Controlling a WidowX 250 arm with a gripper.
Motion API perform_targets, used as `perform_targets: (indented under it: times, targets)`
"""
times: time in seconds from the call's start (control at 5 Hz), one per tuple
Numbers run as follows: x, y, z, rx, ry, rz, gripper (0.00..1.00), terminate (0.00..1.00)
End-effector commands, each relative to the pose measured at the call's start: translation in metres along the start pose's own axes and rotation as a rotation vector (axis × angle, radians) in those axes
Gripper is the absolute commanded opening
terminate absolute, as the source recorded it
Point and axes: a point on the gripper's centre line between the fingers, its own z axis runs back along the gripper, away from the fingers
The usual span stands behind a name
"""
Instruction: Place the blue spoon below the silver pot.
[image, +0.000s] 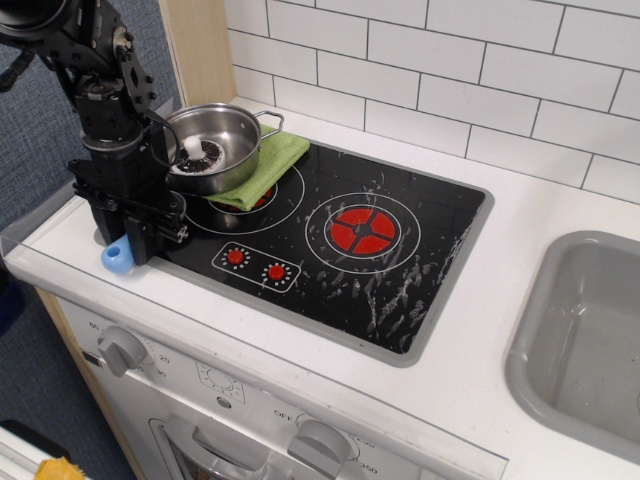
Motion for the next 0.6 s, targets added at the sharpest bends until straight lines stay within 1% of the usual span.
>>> perform_targets:
  times: [0.0,0.2,0.4]
  targets:
    - [-0.001,0.000,0.027,-0.012,-0.071,-0.015,1.00,0.00]
    - [-0.002,0.000,0.057,-0.045,-0.176,-0.034,1.00,0.00]
    - [-0.004,0.000,0.079,-0.091,-0.224,-0.044,1.00,0.00]
